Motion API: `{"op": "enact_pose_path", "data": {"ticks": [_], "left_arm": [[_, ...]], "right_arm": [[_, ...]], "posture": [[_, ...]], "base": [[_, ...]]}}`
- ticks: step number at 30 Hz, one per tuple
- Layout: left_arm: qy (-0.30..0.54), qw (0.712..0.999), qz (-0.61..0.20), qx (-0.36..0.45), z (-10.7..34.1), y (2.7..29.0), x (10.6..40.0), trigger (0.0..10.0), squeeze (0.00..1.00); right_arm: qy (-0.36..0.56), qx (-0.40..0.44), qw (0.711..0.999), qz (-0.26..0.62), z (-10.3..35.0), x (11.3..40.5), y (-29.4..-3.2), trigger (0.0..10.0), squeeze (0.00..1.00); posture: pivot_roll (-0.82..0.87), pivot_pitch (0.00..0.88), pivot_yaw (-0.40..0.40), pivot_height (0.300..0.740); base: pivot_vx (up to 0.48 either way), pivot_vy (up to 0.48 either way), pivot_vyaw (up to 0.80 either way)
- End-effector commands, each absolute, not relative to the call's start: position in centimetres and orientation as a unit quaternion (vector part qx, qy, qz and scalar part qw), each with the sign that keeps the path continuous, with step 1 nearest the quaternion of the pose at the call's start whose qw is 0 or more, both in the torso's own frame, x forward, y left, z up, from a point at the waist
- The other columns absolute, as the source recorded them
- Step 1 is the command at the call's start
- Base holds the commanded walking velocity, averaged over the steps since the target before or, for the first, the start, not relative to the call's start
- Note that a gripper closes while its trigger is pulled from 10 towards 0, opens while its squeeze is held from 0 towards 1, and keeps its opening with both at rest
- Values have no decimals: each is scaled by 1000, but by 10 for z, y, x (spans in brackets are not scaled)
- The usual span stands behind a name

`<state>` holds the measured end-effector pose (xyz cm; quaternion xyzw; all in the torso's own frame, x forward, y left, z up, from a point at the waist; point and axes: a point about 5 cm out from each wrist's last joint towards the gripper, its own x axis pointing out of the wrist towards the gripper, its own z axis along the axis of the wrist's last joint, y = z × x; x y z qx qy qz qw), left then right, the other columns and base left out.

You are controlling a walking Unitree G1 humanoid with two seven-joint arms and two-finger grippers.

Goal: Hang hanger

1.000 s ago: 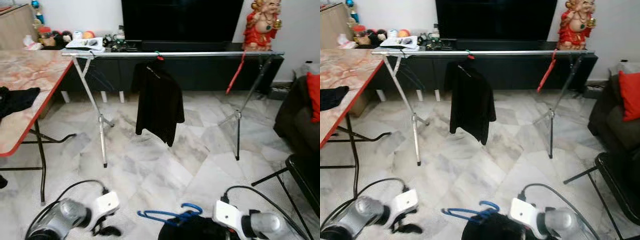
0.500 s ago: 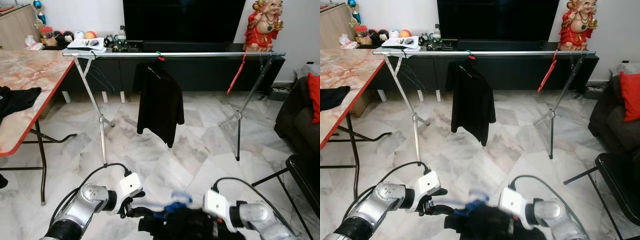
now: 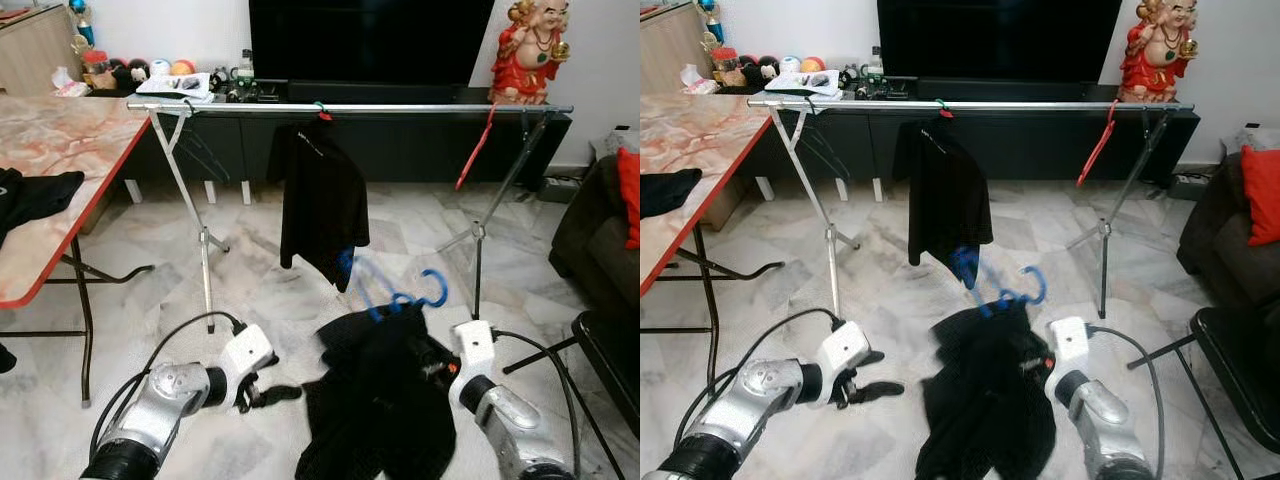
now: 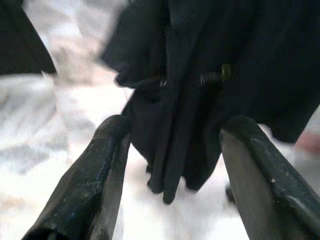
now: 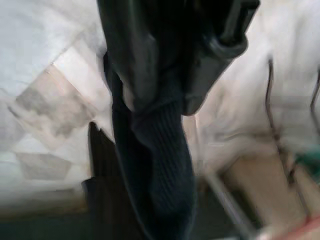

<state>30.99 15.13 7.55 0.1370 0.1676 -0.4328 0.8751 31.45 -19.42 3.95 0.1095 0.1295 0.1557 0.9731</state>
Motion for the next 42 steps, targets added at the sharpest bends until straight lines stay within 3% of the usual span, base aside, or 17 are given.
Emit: {"op": "enact_pose_path", "data": {"ticks": [1,2,3,4,5,6,7,10,13,15,19,24,28,33,34,36,42], "left_arm": [[127,905,-392,108,87,154,318,10000,0],[121,925,-347,96,86,159,323,10000,0],[121,925,-347,96,86,159,323,10000,0],[127,950,-269,91,78,172,327,10000,0],[127,950,-269,91,78,172,327,10000,0],[160,967,-180,86,59,187,324,10000,0],[160,967,-180,86,59,187,324,10000,0],[246,963,-72,84,20,207,301,10000,0],[282,954,-47,86,3,213,287,10000,0],[322,942,-26,90,-18,218,266,10000,0],[344,934,-22,94,-31,219,252,10000,0],[352,931,-11,91,-36,221,246,10000,0],[354,930,-9,96,-38,220,244,10000,0],[365,926,-17,96,-45,216,236,10000,0],[371,923,-18,96,-48,216,232,10000,0],[378,921,-14,95,-50,218,228,10000,0],[382,919,3,95,-53,225,221,10000,0]], "right_arm": [[86,151,981,82,49,321,-205,10000,0],[85,159,982,58,48,321,-207,10000,0],[85,159,982,58,48,321,-207,10000,0],[88,159,983,29,44,318,-207,10000,0],[88,159,983,29,44,318,-207,10000,0],[83,148,986,-12,42,316,-211,10000,0],[83,148,986,-12,42,316,-211,10000,0],[51,153,983,-90,44,312,-222,10000,0],[30,122,984,-124,48,310,-228,10000,0],[-5,-43,983,-179,61,306,-238,10000,0],[-78,-204,949,-228,85,306,-242,10000,0],[-125,-223,937,-239,105,313,-242,10000,0],[-197,-283,902,-260,130,319,-239,10000,0],[-161,-174,922,-304,121,317,-247,10000,0],[-139,-107,925,-337,114,314,-253,10000,0],[-126,-54,922,-361,109,310,-257,10000,0],[-151,-37,909,-386,120,309,-265,10000,0]], "posture": [[73,30,-17,740],[73,30,-17,740],[73,30,-17,740],[75,34,-8,740],[75,34,-8,740],[81,37,-2,740],[81,37,-2,740],[70,43,17,740],[65,44,20,740],[66,47,31,740],[75,50,43,740],[83,50,50,740],[82,49,52,740],[82,47,54,740],[88,44,55,740],[92,45,57,740],[93,49,58,740]], "base": [[0,0,0],[0,0,0],[0,0,0],[0,0,0],[0,0,0],[0,0,0],[0,0,0],[0,0,0],[0,0,0],[0,0,0],[0,0,0],[0,0,0],[0,0,0],[0,0,0],[0,0,0],[0,0,0],[0,0,0]]}}
